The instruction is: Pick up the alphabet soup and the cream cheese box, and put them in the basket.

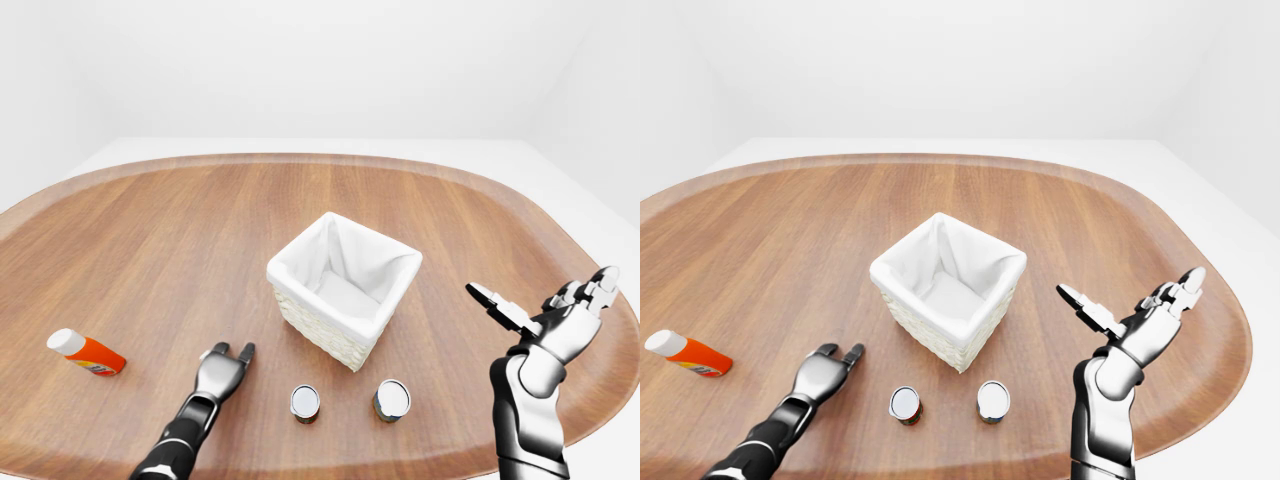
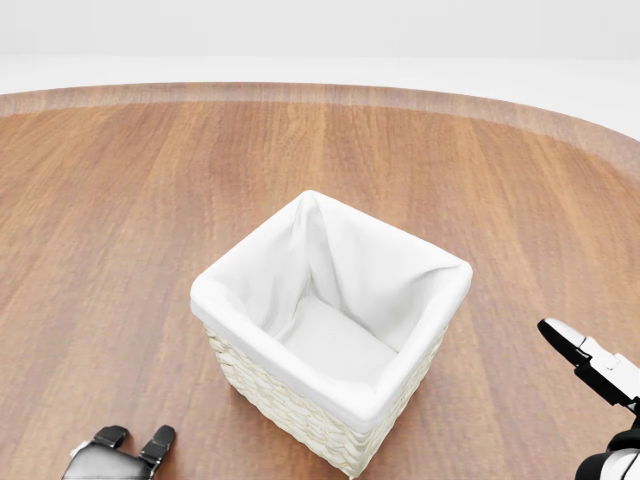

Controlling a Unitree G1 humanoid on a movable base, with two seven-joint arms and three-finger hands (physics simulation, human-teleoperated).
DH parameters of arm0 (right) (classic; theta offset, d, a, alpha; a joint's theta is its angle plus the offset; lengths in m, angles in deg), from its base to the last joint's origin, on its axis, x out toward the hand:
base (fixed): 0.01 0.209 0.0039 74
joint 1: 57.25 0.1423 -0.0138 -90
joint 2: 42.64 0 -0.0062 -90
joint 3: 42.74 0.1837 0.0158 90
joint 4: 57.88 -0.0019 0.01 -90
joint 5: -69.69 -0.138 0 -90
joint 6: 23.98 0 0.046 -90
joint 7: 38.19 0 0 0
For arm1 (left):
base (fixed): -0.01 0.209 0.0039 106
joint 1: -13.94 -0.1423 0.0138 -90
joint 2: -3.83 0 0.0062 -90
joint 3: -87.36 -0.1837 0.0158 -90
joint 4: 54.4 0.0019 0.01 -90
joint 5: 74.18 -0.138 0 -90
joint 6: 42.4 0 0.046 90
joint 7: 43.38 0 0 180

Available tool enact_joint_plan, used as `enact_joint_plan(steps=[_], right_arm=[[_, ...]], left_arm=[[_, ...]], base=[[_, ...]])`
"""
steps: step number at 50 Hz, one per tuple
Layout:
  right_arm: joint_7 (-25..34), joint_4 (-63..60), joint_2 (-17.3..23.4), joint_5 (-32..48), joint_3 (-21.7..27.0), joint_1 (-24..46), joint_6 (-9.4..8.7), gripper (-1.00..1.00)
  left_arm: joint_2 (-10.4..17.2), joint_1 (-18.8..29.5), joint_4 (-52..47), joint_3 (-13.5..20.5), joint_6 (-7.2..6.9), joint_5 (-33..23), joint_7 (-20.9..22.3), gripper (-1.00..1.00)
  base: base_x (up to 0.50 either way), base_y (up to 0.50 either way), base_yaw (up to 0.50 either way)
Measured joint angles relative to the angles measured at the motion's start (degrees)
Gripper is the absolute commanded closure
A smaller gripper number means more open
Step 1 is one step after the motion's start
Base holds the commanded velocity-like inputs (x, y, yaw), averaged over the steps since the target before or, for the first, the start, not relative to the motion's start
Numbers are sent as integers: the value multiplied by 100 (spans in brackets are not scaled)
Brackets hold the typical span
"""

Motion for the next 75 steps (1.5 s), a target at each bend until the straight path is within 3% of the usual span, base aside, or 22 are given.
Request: enact_joint_plan(steps=[19, 38, 47, 56, 64, 75], right_arm=[[0, -19, -5, 5, -1, -8, 0, -100], [0, 18, 2, 9, -3, 4, 0, -100], [0, 47, 7, 9, -5, 11, 0, -100], [0, 31, 7, 7, -5, 7, 0, -100], [0, 33, 6, 7, -4, 7, 0, -100], [0, 21, 4, 9, -4, 6, 0, -100]], left_arm=[[-41, 521, 441, -117, 2, 194, 1, 100], [119, 102, -224, -92, 2, 427, 1, 100], [276, -858, -1636, 262, 1, 478, 1, 100], [264, -1790, -3300, 885, 1, 553, 1, 100], [177, -2089, -3978, 1281, 1, 570, 1, 100], [36, -2118, -4395, 1585, 2, 869, 1, 100]], base=[[0, 0, 0], [0, 0, 0], [0, 0, 0], [0, 0, 0], [0, 0, 0], [0, 0, 0]])
